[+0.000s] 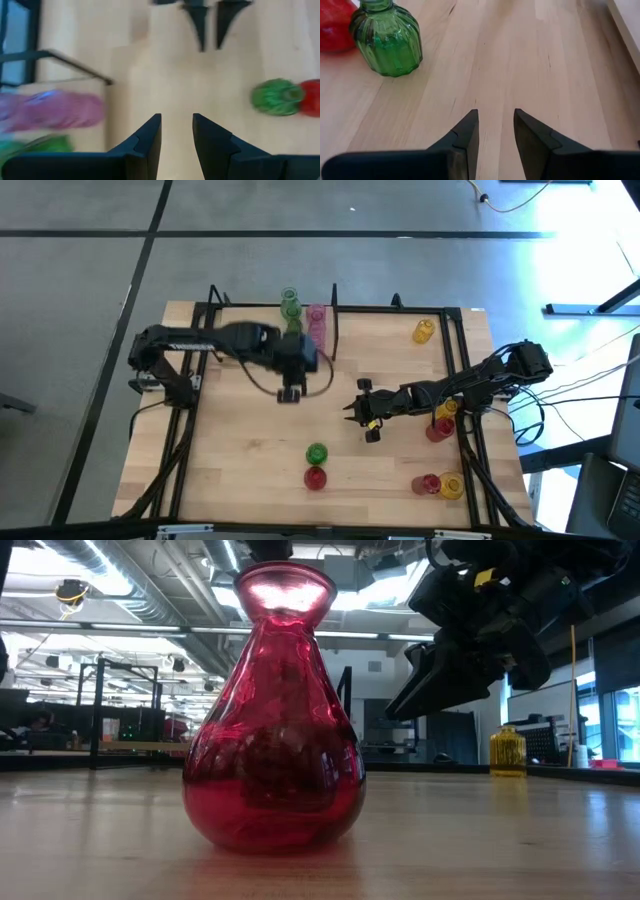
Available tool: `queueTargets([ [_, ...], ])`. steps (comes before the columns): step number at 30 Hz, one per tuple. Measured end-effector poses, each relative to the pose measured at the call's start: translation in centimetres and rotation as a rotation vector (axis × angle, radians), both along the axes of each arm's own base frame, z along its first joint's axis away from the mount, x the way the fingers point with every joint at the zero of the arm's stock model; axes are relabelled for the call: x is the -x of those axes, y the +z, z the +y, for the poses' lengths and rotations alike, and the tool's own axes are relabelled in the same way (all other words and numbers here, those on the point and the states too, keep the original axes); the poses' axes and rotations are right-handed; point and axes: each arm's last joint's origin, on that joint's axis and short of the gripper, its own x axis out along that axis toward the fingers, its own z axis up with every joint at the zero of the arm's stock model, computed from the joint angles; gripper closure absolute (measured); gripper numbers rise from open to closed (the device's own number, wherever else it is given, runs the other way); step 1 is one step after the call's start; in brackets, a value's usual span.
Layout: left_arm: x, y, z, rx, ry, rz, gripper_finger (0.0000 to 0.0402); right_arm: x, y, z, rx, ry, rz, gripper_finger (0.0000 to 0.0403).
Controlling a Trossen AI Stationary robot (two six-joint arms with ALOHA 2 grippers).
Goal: Sort vases onto shelf
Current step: Put the green vase on the shelf aligned with the other green vase
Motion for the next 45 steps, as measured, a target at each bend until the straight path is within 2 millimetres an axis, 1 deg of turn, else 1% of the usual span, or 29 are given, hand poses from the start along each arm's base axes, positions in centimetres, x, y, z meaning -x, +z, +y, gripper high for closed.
queueTargets([
  [4,-0.4,-2.3,-2.4,0.038,-0.005,-0.006,0.0298,-0.1,0.1,0.0,0.020,0.017,-0.013,0.0295],
  [8,-0.7,-5.1,-4.3,0.082,0.011,-0.020,0.0298,-0.2,0.3,0.0,0.035,0.032,-0.039,0.0295],
  [13,-0.7,-7.8,-6.1,0.187,0.032,-0.046,0.0298,-0.2,0.3,0.0,0.040,0.036,-0.042,0.0295],
  [17,-1.1,-9.3,-7.4,0.207,0.027,-0.023,0.0298,-0.4,0.5,0.1,0.052,0.048,-0.071,0.0295],
  [22,-2.3,-10.2,-9.4,0.254,0.029,0.000,0.0298,-0.4,0.6,0.1,0.052,0.049,-0.078,0.0295],
  [26,-3.4,-10.7,-11.0,0.269,0.029,0.010,0.0298,-0.2,0.4,0.3,0.043,0.054,-0.049,0.0295],
  [31,-4.2,-10.9,-12.2,0.287,0.036,0.010,0.0298,0.1,0.1,0.9,0.026,0.071,-0.010,0.0295],
  [33,-4.3,-10.9,-12.5,0.294,0.043,0.006,0.0298,0.2,0.1,1.3,0.026,0.085,-0.007,0.0295],
  [36,-4.4,-11.5,-12.7,0.274,0.046,0.023,0.0298,0.3,0.1,1.7,0.027,0.101,-0.006,0.0295],
  [45,-4.9,-13.9,-12.8,0.256,0.047,0.099,0.0298,0.3,0.1,1.5,0.034,0.097,-0.008,0.0295],
])
